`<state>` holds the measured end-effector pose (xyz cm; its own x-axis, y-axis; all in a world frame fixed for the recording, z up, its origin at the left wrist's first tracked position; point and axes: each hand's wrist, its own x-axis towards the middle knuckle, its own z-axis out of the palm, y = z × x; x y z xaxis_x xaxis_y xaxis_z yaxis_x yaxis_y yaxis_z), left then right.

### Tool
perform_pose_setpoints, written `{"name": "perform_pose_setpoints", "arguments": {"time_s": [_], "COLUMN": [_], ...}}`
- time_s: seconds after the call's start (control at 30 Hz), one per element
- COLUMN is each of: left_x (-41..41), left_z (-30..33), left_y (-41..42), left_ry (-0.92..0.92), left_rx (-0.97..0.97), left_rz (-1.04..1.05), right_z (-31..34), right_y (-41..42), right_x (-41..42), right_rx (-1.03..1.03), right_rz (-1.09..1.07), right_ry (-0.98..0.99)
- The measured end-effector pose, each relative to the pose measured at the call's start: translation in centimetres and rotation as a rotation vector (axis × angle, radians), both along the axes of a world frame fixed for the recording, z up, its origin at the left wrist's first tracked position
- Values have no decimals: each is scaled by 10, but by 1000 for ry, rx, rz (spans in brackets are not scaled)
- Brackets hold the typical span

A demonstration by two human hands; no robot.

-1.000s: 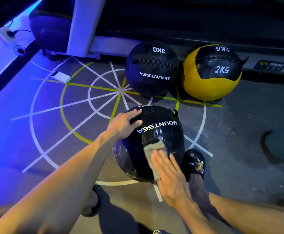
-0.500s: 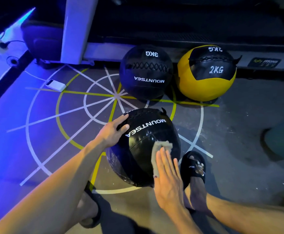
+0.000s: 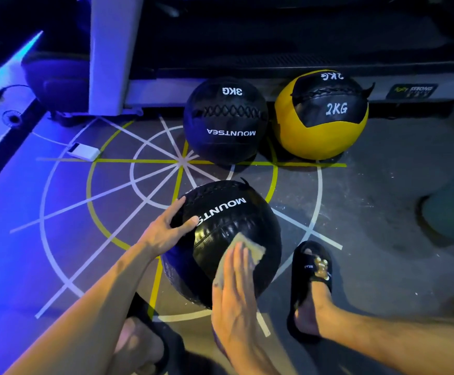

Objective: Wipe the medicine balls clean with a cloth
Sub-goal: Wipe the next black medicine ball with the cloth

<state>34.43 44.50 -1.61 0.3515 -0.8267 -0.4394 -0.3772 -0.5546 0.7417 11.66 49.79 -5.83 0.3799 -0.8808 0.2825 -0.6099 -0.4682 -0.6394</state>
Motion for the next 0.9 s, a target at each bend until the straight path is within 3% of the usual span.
{"name": "perform_pose_setpoints", "arguments": {"time_s": [0.1,0.17,0.3,0.37,0.47,0.53,0.6,0.73,0.83,0.9], "left_x": [9,11,5,5,9,8,5,-2,-7,-8], "left_z": [-11,-17,-20,-20,-25,-27,-30,-31,-30,-30], "left_y": [15,23,38,41,40,42,46,46,45,48], "left_ry": [77,121,137,135,142,146,152,142,118,122], "left_rx": [-44,-82,-122,-134,-142,-153,-174,-210,-223,-234], "left_rz": [12,28,46,49,50,46,48,58,47,51], "right_z": [-11,-18,-17,-11,3,-1,-2,6,20,32], "right_y": [-7,-38,-117,-116,-55,-24,-33,-112,-164,-152], "right_x": [-25,-31,-25,-13,-1,-12,-22,-16,-7,2], "right_rx": [-118,-97,284,358,207,60,-9,277,582,539], "right_rz": [164,140,-185,-209,-89,63,134,68,-133,-116], "right_ry": [240,317,63,-37,-27,81,150,156,29,59]}}
